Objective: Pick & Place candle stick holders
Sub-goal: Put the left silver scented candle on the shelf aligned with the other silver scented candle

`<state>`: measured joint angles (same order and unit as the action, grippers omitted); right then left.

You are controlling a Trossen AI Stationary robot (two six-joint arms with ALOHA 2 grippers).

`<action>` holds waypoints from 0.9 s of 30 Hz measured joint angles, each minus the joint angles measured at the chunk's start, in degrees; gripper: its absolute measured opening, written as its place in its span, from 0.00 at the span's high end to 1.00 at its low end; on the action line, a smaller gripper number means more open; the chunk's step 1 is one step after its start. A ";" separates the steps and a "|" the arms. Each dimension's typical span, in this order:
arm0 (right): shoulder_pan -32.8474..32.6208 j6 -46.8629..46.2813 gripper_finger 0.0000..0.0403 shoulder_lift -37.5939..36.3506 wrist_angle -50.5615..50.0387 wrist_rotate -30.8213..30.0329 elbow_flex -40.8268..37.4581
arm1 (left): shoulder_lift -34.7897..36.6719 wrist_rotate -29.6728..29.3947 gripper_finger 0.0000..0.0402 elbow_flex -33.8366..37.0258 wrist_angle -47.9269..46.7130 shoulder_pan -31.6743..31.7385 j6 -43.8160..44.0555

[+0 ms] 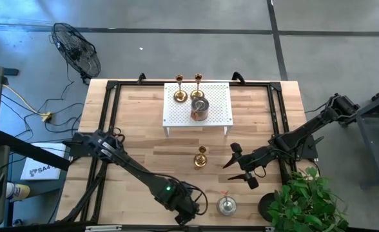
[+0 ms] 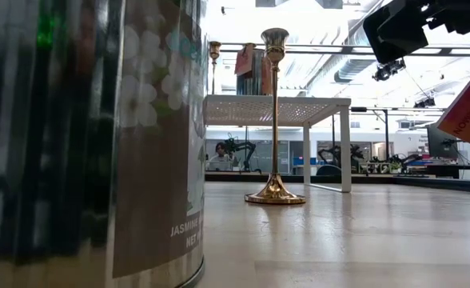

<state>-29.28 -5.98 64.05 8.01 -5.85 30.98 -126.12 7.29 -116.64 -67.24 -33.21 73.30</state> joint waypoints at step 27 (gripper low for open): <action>0.00 0.00 0.44 0.00 -0.02 0.00 0.02 | -2.73 -4.82 0.01 0.00 2.82 0.59 -3.97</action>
<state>-29.28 -5.98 64.05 7.99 -5.85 31.00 -128.85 2.47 -116.64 -64.43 -32.62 69.33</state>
